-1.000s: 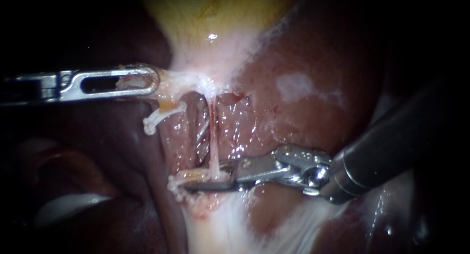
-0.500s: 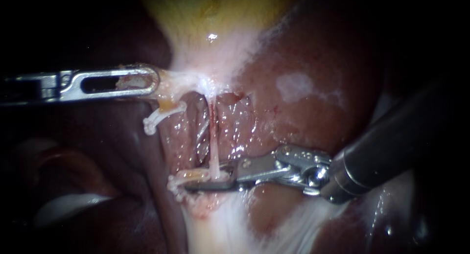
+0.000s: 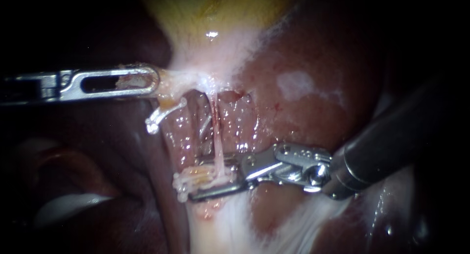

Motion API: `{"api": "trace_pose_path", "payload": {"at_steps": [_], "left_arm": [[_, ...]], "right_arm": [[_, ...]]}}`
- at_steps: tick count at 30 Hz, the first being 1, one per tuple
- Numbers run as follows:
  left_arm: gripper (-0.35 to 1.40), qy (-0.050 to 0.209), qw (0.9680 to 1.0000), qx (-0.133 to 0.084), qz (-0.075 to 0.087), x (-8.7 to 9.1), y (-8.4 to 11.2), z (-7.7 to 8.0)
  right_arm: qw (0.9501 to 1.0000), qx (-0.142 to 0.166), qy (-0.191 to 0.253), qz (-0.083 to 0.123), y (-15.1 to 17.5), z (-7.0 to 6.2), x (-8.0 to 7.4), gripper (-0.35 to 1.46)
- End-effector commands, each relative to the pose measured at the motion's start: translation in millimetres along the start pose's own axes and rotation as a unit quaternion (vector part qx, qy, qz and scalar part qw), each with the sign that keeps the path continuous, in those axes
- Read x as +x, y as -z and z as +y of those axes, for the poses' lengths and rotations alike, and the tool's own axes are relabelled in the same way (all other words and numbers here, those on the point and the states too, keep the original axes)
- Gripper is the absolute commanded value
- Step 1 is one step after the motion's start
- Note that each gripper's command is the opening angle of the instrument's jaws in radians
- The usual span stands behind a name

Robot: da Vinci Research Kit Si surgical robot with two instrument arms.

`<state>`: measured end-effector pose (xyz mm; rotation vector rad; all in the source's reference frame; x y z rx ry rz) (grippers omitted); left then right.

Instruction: Clipping first clip right tube

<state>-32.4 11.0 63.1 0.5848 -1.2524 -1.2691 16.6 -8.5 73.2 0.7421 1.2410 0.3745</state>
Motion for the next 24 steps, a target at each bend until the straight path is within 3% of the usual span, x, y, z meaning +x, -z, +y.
{"api": "trace_pose_path", "payload": {"at_steps": [1,13,24], "left_arm": [[-0.35,0.0,1.0,0.0,0.0,0.0,0.0,0.0],[-0.35,0.0,1.0,0.0,0.0,0.0,0.0,0.0],[-0.35,0.0,1.0,0.0,0.0,0.0,0.0,0.0]], "right_arm": [[1.0,0.0,0.0,0.0,0.0,0.0,0.0,0.5],[1.0,-0.001,0.0,0.008,0.3,0.0,0.1,0.5],[0.9992,0.009,-0.003,0.038,1.6,0.3,1.2,0.5]]}}
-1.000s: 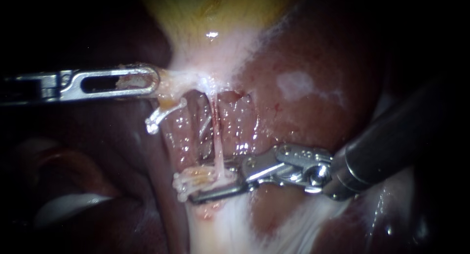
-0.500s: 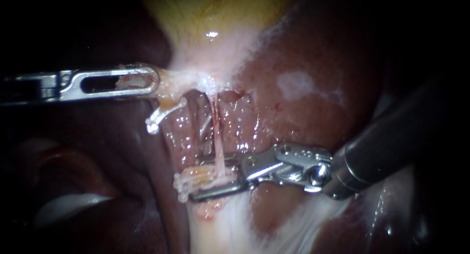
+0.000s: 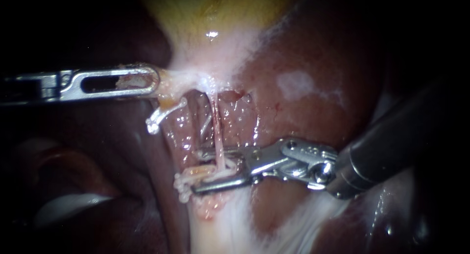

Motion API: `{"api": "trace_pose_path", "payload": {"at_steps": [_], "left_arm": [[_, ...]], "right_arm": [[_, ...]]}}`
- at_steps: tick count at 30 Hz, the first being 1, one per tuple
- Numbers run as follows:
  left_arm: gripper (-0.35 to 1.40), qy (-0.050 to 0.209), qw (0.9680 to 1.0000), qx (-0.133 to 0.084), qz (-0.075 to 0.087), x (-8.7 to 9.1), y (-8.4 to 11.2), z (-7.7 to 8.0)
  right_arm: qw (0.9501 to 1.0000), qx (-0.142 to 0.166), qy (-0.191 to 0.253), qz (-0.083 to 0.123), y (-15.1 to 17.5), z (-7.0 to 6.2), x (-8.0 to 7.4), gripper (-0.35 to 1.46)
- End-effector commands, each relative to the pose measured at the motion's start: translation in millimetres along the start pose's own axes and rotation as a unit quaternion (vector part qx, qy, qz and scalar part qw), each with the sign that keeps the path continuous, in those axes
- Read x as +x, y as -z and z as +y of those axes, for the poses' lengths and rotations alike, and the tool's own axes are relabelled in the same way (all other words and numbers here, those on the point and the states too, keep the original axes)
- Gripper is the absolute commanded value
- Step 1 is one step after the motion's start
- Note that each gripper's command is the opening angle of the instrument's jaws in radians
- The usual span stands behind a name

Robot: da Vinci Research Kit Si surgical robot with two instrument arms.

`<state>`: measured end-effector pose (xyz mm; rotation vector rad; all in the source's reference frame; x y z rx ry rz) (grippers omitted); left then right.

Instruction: Clipping first clip right tube

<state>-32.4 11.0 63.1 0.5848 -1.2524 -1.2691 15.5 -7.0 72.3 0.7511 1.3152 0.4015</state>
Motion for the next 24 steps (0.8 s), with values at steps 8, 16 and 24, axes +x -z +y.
{"api": "trace_pose_path", "payload": {"at_steps": [8,16,24], "left_arm": [[-0.35,0.0,1.0,0.0,0.0,0.0,0.0,0.0],[-0.35,0.0,1.0,0.0,0.0,0.0,0.0,0.0],[-0.35,0.0,1.0,0.0,0.0,0.0,-0.1,0.0]], "right_arm": [[0.9996,0.019,-0.007,0.022,0.5,0.0,0.4,0.5],[0.9967,0.05,-0.036,0.053,0.6,-0.1,0.8,0.49],[0.9914,0.091,-0.061,0.071,0.4,-0.6,0.8,0.48]]}}
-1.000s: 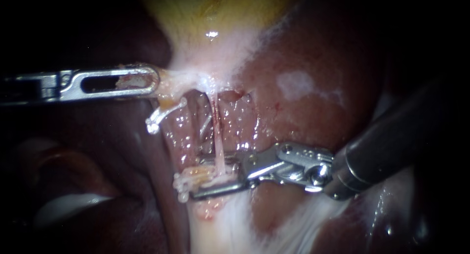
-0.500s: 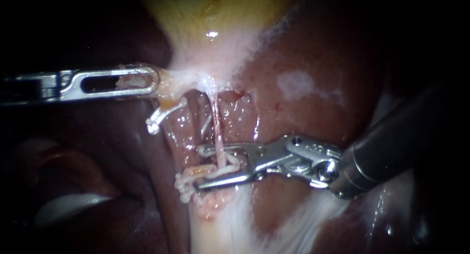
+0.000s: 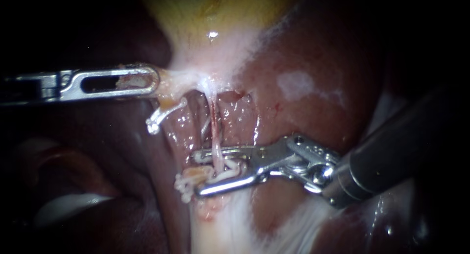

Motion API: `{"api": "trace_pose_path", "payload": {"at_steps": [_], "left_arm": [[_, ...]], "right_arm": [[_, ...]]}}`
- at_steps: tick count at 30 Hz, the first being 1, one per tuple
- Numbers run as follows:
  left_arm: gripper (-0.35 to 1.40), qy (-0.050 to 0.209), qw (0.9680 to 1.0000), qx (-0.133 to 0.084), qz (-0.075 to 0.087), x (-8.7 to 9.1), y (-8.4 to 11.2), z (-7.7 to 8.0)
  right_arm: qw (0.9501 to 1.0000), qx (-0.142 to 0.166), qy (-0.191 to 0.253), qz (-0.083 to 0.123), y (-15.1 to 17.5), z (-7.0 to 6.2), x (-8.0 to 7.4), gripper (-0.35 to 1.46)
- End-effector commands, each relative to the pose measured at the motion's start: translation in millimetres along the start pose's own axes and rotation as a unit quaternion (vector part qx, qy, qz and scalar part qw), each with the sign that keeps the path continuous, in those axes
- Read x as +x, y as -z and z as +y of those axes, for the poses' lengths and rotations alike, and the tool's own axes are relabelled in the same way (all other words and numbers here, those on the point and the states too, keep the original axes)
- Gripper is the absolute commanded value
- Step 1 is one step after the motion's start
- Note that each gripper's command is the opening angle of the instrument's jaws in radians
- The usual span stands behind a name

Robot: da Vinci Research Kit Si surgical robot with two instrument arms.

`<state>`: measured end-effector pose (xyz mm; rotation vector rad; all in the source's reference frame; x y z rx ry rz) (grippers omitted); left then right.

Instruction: Clipping first clip right tube

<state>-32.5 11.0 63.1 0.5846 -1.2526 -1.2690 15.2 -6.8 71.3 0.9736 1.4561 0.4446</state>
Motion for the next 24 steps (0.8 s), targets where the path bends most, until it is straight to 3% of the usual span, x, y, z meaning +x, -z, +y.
{"api": "trace_pose_path", "payload": {"at_steps": [1,13,16,24], "left_arm": [[-0.35,0.0,1.0,0.0,0.0,0.0,0.0,0.0],[-0.35,0.0,1.0,0.0,0.0,0.0,-0.1,0.0],[-0.35,0.0,1.0,0.0,0.0,0.0,-0.1,0.0],[-0.35,0.0,1.0,0.0,0.0,0.0,-0.1,0.0]], "right_arm": [[1.0,0.003,-0.002,0.002,0.0,-0.1,0.0,0.48],[0.9986,0.039,-0.036,-0.005,-1.0,-1.1,-1.0,0.42],[0.9983,0.043,-0.034,-0.022,-1.3,-1.0,-1.5,0.41],[0.9982,0.043,-0.036,-0.022,-1.9,-0.7,-1.8,0.4]]}}
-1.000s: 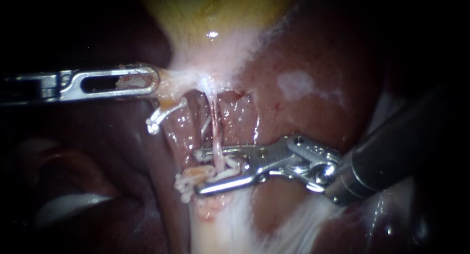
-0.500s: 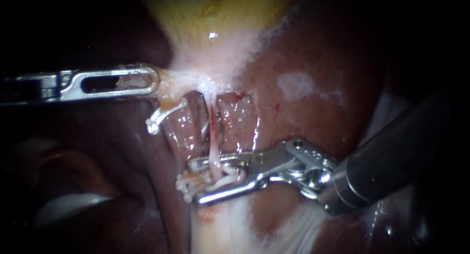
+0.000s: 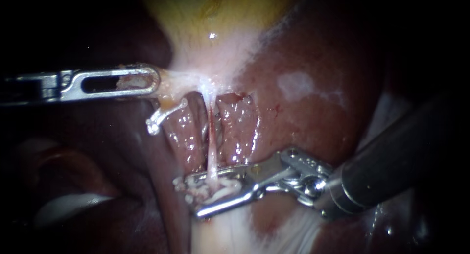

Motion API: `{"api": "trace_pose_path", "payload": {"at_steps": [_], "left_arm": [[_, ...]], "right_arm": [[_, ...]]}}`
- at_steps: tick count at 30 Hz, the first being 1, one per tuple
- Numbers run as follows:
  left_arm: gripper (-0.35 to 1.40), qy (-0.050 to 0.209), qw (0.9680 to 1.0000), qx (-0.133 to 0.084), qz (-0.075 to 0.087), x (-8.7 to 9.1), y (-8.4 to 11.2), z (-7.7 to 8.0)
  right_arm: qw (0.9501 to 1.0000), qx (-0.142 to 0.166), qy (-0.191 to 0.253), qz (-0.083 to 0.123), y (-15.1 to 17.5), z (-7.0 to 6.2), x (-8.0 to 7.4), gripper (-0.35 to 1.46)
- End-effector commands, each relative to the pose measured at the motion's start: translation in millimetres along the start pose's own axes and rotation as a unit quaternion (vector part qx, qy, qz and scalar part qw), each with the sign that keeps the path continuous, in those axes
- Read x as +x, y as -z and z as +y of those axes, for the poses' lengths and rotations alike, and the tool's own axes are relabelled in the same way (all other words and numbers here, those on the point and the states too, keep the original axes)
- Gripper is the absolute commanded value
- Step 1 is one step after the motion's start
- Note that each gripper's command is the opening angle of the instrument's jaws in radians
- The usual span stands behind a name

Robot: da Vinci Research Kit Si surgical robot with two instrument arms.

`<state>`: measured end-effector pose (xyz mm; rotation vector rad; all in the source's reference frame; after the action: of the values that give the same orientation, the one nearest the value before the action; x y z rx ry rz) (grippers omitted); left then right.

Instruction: Clipping first clip right tube

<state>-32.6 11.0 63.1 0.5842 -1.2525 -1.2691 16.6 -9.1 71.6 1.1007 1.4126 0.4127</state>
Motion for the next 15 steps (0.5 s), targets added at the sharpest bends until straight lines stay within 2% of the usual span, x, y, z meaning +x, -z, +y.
{"api": "trace_pose_path", "payload": {"at_steps": [1,15], "left_arm": [[-0.35,0.0,1.0,0.0,0.0,0.0,0.0,0.0],[-0.35,0.0,1.0,0.0,0.0,0.0,0.0,0.0]], "right_arm": [[1.0,0.0,0.0,0.0,0.0,0.0,0.1,0.4],[0.9999,-0.006,-0.012,0.003,0.0,0.3,0.2,0.27]]}}
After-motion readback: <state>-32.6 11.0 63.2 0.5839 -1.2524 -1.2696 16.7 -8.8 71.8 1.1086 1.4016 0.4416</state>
